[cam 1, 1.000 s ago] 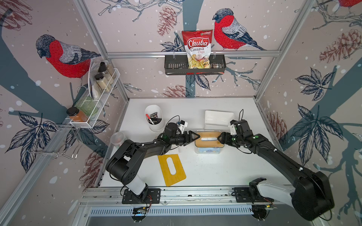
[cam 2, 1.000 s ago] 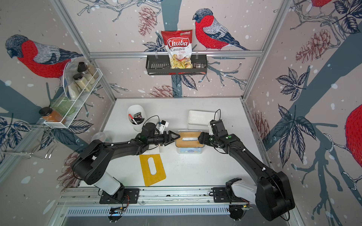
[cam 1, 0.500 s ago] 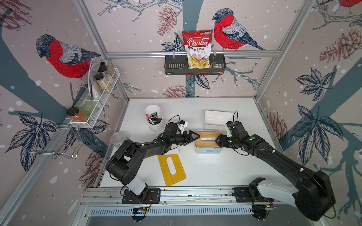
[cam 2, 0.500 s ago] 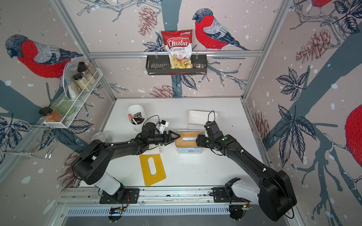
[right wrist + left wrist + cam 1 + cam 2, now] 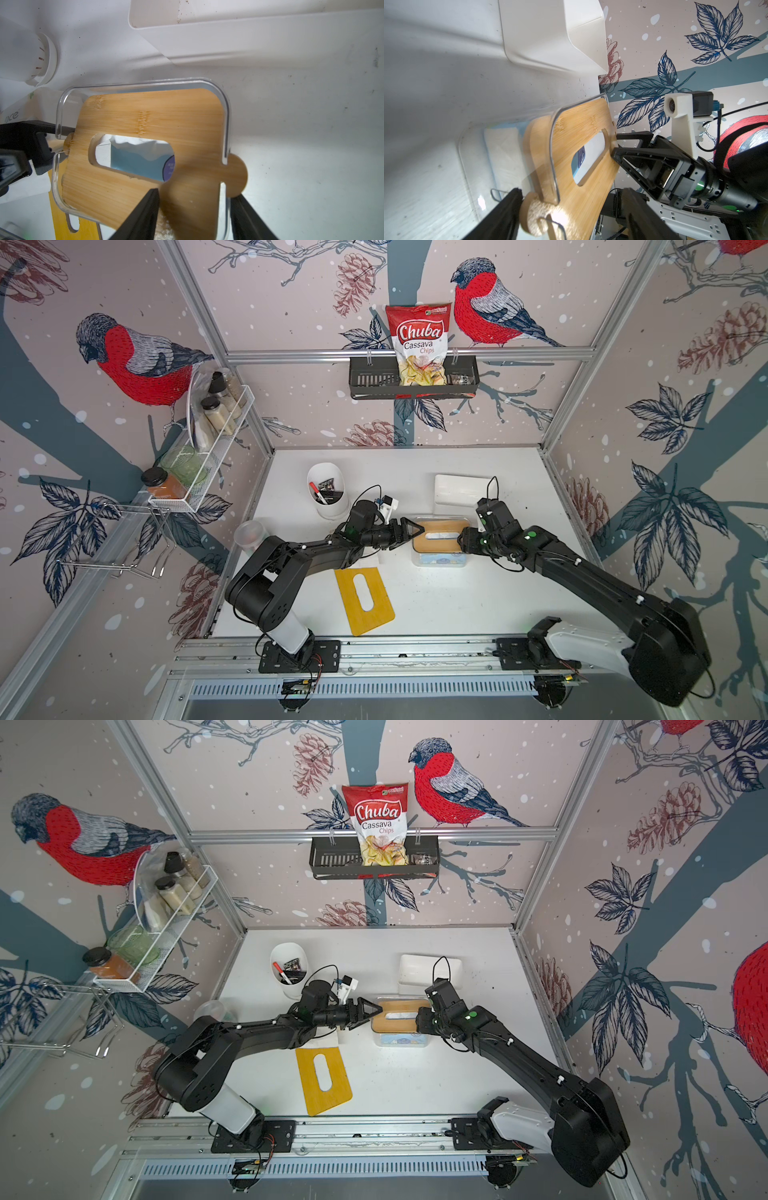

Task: Put the tissue paper into the tissue box
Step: Close the box lid on the tissue box.

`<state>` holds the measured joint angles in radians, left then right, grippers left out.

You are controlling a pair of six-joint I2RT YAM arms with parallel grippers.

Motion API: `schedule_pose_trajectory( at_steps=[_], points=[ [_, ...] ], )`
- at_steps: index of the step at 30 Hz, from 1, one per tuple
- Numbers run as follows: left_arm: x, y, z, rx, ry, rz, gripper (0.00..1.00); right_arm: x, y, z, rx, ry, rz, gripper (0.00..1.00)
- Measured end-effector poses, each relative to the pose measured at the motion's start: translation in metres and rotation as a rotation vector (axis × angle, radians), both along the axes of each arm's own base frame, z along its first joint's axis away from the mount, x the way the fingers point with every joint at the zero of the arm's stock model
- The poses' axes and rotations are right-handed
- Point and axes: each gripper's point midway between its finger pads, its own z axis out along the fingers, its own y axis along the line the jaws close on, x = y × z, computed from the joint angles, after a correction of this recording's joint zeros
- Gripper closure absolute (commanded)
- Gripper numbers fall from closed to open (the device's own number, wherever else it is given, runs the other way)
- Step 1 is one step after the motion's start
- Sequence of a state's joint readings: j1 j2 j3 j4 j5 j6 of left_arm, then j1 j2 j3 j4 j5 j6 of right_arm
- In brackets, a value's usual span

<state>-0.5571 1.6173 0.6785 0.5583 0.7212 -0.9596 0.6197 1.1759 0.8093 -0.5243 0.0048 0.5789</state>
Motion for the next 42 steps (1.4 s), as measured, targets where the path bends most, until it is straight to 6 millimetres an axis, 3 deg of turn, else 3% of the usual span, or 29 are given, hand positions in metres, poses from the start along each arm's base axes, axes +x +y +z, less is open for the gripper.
schedule_pose_trajectory(
  at_steps=[15,36,42],
  points=[
    [-0.002,0.002,-0.002,0.05,-0.048,0.004,0.22,-0.001,-0.001,-0.006,-0.002,0.016,-0.04,0.53],
    [-0.001,-0.004,0.004,0.022,-0.007,-0.011,0.21,0.023,-0.022,0.003,0.097,0.011,-0.068,0.24],
    [0.0,-0.005,0.005,0.018,-0.004,-0.009,0.21,0.028,-0.023,0.001,0.126,0.017,-0.056,0.26]
  ],
)
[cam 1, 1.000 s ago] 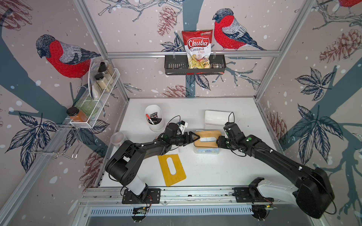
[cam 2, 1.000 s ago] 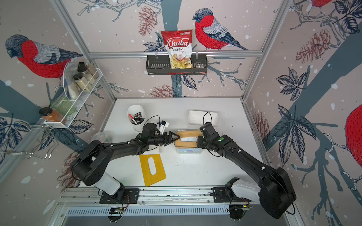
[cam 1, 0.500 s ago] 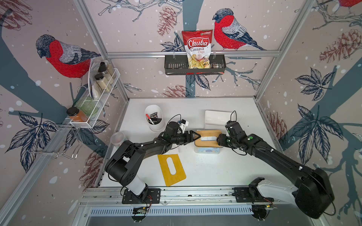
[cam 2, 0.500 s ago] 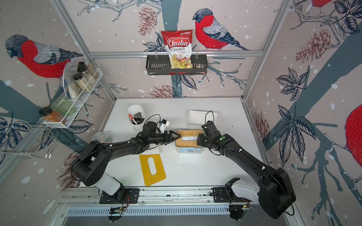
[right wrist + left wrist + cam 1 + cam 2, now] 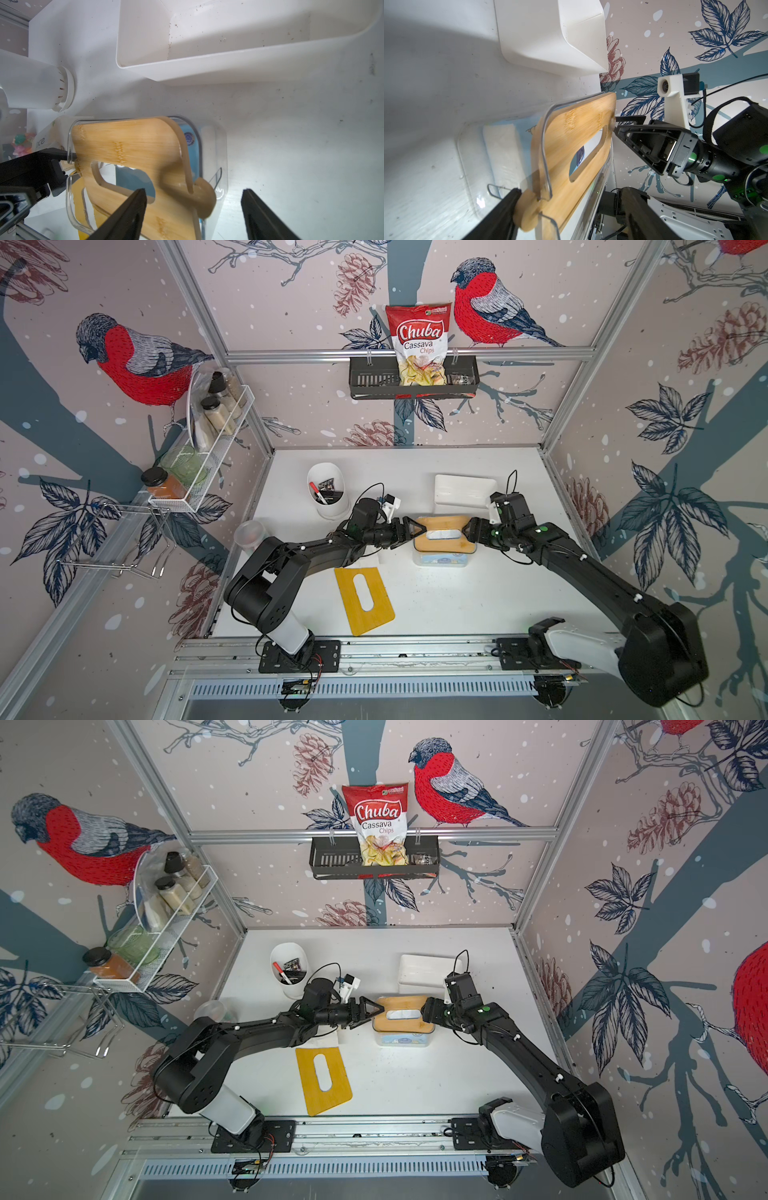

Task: Put the tissue paper into the tissue box
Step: Close the box lid on the tissue box.

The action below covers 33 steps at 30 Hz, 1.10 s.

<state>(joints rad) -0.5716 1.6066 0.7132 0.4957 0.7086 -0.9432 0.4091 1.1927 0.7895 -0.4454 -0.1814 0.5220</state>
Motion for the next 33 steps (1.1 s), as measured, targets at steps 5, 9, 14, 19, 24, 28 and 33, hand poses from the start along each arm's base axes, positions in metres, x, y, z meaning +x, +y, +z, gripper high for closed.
schedule_pose_trajectory(
  at_steps=[5,9,14,19,24,28,33],
  points=[
    [0.0,0.0,0.0,-0.001,0.0,-0.001,0.21,0.006,0.002,-0.005,0.01,0.004,0.018,0.33],
    [0.0,0.0,0.0,-0.001,0.002,-0.001,0.22,0.008,0.005,-0.007,0.013,0.01,0.034,0.39],
    [0.0,0.0,0.0,-0.002,0.002,-0.001,0.21,0.015,0.012,-0.006,0.019,-0.009,0.065,0.44],
    [0.0,0.0,0.0,-0.001,0.003,0.0,0.22,0.016,0.018,-0.007,0.001,-0.03,0.09,0.49],
    [0.0,0.001,-0.003,0.009,0.013,0.008,0.22,0.016,0.021,-0.006,-0.003,-0.041,0.102,0.53],
    [-0.001,0.003,-0.006,0.02,0.042,0.018,0.22,0.013,0.023,-0.005,0.008,-0.041,0.114,0.55],
    [0.001,0.004,-0.007,0.029,0.045,0.03,0.22,0.01,0.025,-0.006,0.022,-0.038,0.125,0.55]
  ],
)
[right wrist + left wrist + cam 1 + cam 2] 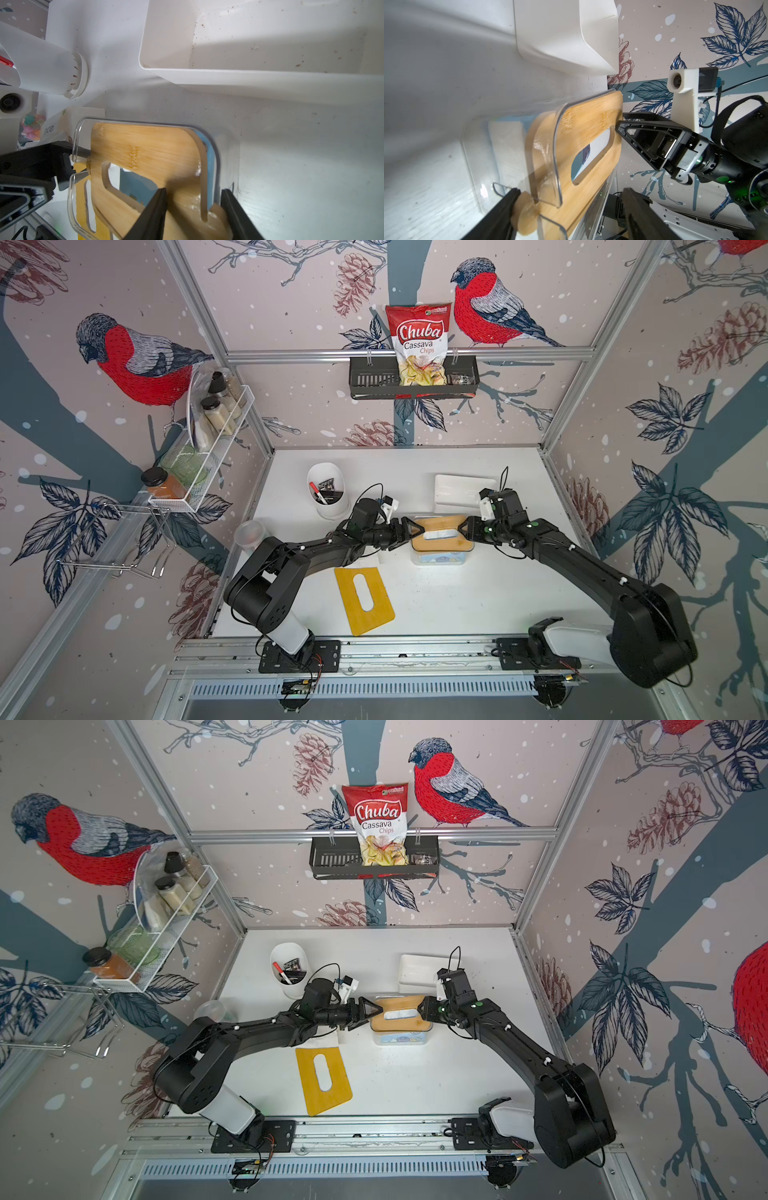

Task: Put the tissue paper into the tissue box
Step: Close the box lid on the tissue box.

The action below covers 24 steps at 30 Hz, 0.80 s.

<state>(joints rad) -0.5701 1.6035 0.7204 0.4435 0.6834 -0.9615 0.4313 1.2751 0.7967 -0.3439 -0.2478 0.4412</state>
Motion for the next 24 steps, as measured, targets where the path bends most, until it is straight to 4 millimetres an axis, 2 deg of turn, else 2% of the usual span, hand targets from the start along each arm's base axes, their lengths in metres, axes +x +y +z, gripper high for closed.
schedule_pose_trajectory(
  at_steps=[4,14,24],
  points=[
    [0.001,0.001,0.002,-0.004,0.004,0.007,0.22,0.0,0.001,-0.001,-0.002,-0.004,0.008,0.49],
    [-0.001,-0.002,0.026,-0.065,-0.033,-0.019,0.22,-0.001,-0.003,-0.006,-0.026,0.016,0.012,0.39],
    [-0.001,0.0,0.025,-0.083,-0.04,-0.034,0.22,-0.001,-0.003,-0.005,-0.026,0.022,0.022,0.32]
  ],
)
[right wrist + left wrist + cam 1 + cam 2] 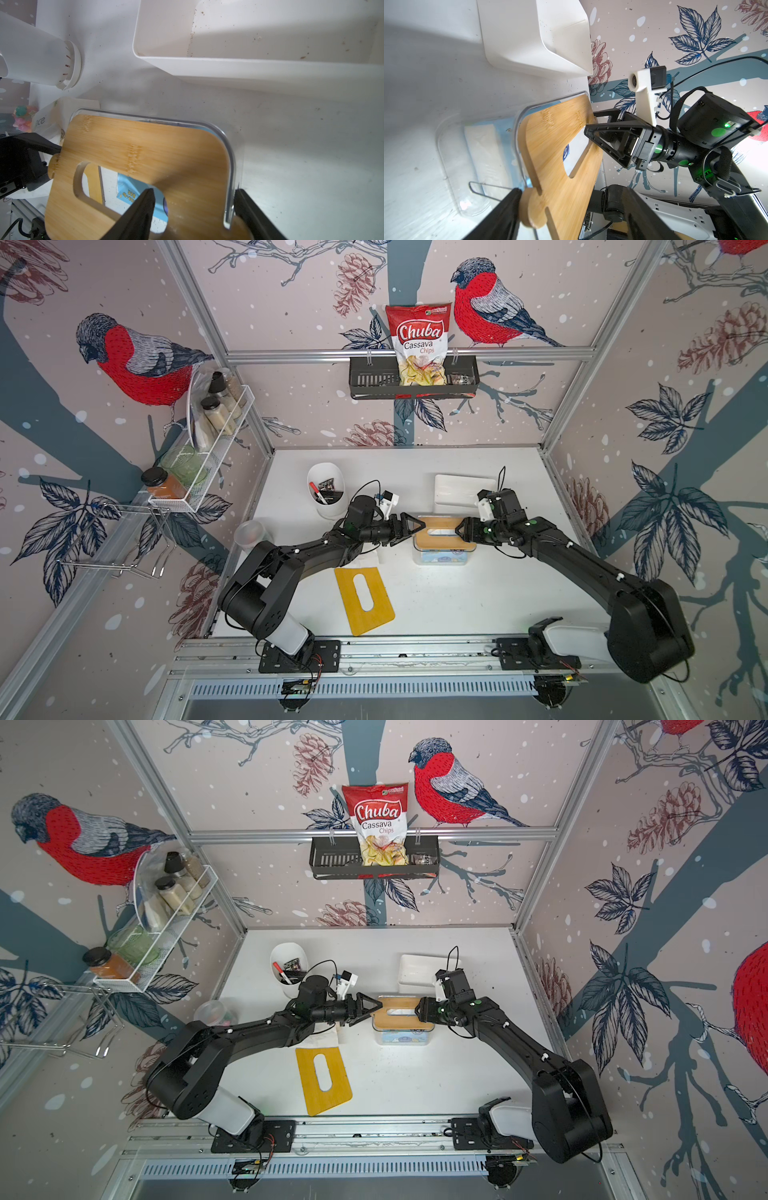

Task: Put the tissue paper into the tissue box
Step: Close the box lid on the tissue box.

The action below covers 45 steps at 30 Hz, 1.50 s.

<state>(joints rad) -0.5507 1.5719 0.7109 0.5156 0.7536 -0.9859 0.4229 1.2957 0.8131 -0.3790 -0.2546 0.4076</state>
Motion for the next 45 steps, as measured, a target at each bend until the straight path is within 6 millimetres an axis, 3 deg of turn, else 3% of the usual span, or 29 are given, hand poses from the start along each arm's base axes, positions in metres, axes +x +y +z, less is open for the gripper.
schedule_pose_trajectory(
  at_steps=[14,33,45],
  points=[
    [0.001,0.004,-0.017,0.031,-0.003,0.007,0.22,0.002,-0.002,0.001,-0.003,-0.003,0.004,0.27],
    [0.0,0.003,-0.034,0.109,-0.022,-0.012,0.37,-0.006,0.001,-0.014,-0.035,0.014,0.016,0.28],
    [0.007,0.004,-0.037,0.135,-0.045,0.011,0.46,0.003,-0.005,0.0,0.003,-0.03,-0.01,0.21]
  ],
)
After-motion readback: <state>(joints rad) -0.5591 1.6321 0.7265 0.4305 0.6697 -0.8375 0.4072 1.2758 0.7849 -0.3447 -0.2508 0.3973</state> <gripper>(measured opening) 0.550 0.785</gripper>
